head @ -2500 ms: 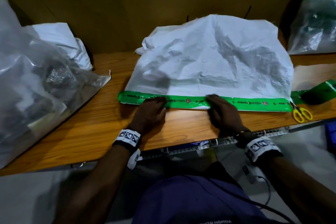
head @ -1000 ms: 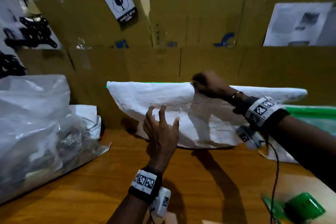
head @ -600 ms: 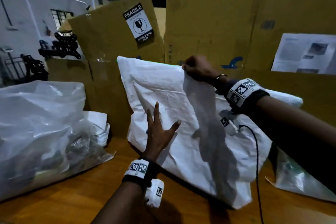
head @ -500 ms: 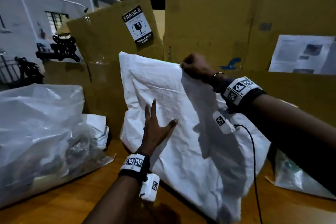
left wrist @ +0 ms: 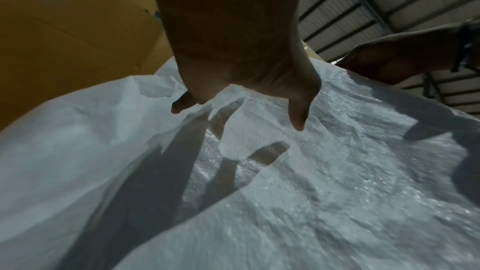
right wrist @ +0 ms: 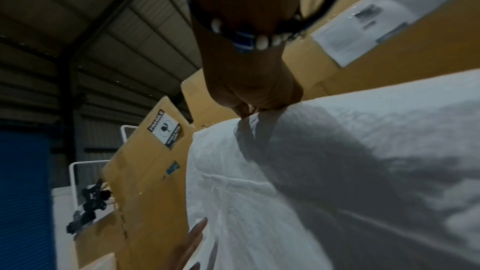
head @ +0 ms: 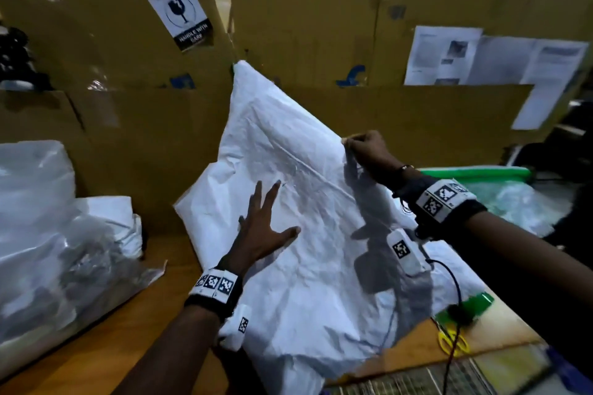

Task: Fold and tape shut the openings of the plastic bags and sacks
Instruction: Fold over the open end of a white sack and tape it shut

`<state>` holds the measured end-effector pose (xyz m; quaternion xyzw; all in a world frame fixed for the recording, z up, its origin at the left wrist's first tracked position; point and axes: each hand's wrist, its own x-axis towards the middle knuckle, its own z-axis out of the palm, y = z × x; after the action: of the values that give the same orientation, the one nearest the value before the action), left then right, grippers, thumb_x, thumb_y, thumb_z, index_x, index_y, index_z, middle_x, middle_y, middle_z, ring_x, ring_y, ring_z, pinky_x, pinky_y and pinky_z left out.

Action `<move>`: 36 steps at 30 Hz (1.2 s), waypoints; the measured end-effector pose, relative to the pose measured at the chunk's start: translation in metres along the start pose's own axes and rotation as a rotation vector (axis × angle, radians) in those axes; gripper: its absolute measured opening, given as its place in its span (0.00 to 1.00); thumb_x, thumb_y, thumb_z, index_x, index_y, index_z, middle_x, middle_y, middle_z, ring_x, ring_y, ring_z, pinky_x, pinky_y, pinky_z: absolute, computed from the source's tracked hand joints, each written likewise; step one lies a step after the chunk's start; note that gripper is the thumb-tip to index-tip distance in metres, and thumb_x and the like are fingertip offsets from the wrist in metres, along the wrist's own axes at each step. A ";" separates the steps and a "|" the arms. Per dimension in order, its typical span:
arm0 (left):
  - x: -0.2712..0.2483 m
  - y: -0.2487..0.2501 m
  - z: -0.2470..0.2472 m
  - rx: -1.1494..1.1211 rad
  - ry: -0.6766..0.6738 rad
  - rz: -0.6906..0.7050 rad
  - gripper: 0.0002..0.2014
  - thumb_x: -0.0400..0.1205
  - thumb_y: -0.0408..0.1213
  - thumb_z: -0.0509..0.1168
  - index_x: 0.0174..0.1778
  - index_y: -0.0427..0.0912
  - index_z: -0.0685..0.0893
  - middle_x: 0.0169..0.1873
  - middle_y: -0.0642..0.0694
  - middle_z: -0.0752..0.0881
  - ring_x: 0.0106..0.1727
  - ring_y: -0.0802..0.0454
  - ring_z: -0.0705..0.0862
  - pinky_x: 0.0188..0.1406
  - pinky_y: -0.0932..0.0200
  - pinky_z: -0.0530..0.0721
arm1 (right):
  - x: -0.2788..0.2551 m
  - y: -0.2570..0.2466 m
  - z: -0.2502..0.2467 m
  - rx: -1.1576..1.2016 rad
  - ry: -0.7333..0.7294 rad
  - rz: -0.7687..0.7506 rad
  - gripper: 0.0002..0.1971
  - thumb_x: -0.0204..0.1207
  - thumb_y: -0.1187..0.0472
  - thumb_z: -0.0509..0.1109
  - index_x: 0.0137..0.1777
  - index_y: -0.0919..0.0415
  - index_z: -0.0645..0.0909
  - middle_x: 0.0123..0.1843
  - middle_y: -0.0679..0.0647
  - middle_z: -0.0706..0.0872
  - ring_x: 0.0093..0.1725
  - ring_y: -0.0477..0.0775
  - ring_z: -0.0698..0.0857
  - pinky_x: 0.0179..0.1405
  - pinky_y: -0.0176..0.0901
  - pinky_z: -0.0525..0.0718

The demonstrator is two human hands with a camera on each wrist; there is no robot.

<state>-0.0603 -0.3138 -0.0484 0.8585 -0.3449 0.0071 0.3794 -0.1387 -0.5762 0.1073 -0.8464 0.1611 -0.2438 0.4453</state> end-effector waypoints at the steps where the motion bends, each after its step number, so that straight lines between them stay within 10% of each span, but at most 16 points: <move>1: -0.012 0.002 0.010 -0.001 -0.018 0.000 0.56 0.74 0.71 0.74 0.86 0.80 0.39 0.91 0.60 0.35 0.93 0.48 0.45 0.81 0.15 0.54 | -0.005 0.014 -0.006 0.017 0.021 0.026 0.21 0.84 0.65 0.69 0.26 0.60 0.80 0.18 0.44 0.77 0.19 0.40 0.72 0.22 0.36 0.69; 14: -0.187 0.085 0.197 0.344 0.057 -0.379 0.46 0.77 0.83 0.46 0.90 0.68 0.51 0.92 0.40 0.39 0.91 0.29 0.37 0.78 0.13 0.38 | -0.075 0.194 -0.080 0.191 0.142 0.334 0.13 0.75 0.57 0.71 0.28 0.56 0.82 0.30 0.58 0.82 0.35 0.56 0.80 0.38 0.49 0.76; 17: -0.203 0.100 0.217 0.427 0.093 -0.537 0.47 0.77 0.82 0.48 0.91 0.65 0.52 0.91 0.35 0.39 0.89 0.26 0.35 0.77 0.11 0.37 | -0.098 0.215 -0.083 0.192 0.178 0.387 0.11 0.81 0.65 0.70 0.38 0.70 0.88 0.37 0.57 0.83 0.38 0.54 0.80 0.41 0.46 0.77; 21: -0.219 0.109 0.212 0.394 0.222 -0.720 0.50 0.75 0.81 0.58 0.91 0.64 0.52 0.91 0.31 0.41 0.89 0.23 0.36 0.76 0.10 0.45 | -0.124 0.251 -0.076 0.153 0.195 0.462 0.12 0.84 0.64 0.68 0.37 0.61 0.83 0.46 0.60 0.84 0.50 0.59 0.86 0.48 0.46 0.79; 25: -0.238 0.106 0.216 0.239 0.205 -0.870 0.51 0.75 0.77 0.66 0.91 0.68 0.51 0.90 0.30 0.42 0.89 0.21 0.41 0.77 0.10 0.53 | -0.150 0.274 -0.059 0.083 0.196 0.451 0.15 0.87 0.64 0.64 0.66 0.71 0.86 0.57 0.65 0.88 0.63 0.67 0.87 0.60 0.52 0.80; 30: -0.239 0.077 0.227 0.297 0.144 -0.782 0.48 0.78 0.67 0.71 0.91 0.66 0.53 0.90 0.30 0.45 0.89 0.24 0.48 0.74 0.13 0.62 | -0.193 0.297 -0.033 0.086 0.130 0.101 0.26 0.85 0.54 0.64 0.82 0.62 0.76 0.66 0.60 0.87 0.66 0.58 0.84 0.69 0.52 0.78; 36: -0.228 0.020 0.203 0.436 0.110 -0.752 0.50 0.79 0.66 0.70 0.92 0.65 0.48 0.90 0.28 0.47 0.88 0.23 0.53 0.70 0.15 0.71 | -0.225 0.304 0.011 0.097 -0.035 0.194 0.28 0.86 0.63 0.67 0.85 0.69 0.71 0.83 0.67 0.76 0.83 0.67 0.75 0.81 0.58 0.73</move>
<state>-0.2966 -0.3221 -0.2426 0.9828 0.0218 -0.0132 0.1832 -0.3365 -0.6259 -0.2113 -0.8083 0.2225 -0.1922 0.5101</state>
